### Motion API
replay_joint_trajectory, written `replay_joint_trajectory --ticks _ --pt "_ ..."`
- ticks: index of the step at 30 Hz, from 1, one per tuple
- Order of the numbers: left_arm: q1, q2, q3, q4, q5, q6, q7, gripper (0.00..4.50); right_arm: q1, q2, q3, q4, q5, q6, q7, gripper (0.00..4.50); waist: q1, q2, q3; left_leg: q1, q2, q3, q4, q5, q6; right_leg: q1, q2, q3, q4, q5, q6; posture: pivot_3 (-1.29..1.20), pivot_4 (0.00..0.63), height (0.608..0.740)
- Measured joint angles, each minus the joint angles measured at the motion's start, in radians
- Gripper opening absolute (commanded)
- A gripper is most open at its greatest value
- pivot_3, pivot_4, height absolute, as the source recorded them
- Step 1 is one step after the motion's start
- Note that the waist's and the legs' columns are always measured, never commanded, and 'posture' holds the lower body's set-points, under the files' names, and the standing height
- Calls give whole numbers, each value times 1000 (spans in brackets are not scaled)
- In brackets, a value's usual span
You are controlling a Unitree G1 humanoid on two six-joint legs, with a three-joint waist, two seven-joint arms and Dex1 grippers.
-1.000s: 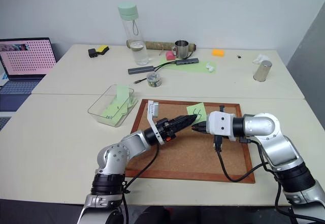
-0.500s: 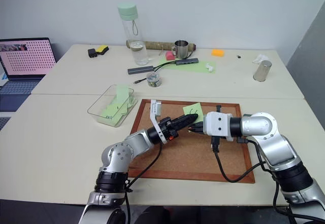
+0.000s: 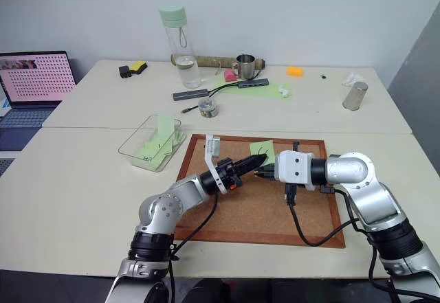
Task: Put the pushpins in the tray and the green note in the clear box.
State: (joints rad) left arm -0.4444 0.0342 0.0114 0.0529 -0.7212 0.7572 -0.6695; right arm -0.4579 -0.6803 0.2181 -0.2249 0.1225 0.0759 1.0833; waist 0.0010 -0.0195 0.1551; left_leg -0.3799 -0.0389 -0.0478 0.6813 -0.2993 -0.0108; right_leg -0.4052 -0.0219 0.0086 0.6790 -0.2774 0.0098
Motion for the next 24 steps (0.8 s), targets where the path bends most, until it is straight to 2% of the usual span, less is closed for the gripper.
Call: replay_joint_trajectory --ticks 7,12,14,20,24 --pt "5 8 -48 52 96 -83 3 11 3 23 -42 -50 82 81 -29 0 0 0 0 0 0 0 0 0 0 0 0 0 0 0 0 0 150 740" --pt "5 8 -46 73 117 -114 5 11 21 13 -128 -107 173 226 -79 0 1 0 0 0 0 0 0 0 0 0 0 0 0 0 0 0 150 740" --pt "7 13 -45 60 117 -114 5 11 46 -23 -180 -109 195 304 -106 0 1 0 0 0 0 0 0 0 1 0 0 0 0 0 0 0 150 740" --pt "60 102 -61 -93 117 -107 -10 11 124 -163 -319 69 154 423 -189 0 2 0 0 0 0 0 -1 -2 4 0 0 0 0 0 0 0 150 740" --pt "79 145 -67 -143 117 -101 -20 11 152 -192 -331 201 94 438 -239 0 1 0 0 0 0 1 -1 -2 4 0 0 1 0 0 0 0 150 740"
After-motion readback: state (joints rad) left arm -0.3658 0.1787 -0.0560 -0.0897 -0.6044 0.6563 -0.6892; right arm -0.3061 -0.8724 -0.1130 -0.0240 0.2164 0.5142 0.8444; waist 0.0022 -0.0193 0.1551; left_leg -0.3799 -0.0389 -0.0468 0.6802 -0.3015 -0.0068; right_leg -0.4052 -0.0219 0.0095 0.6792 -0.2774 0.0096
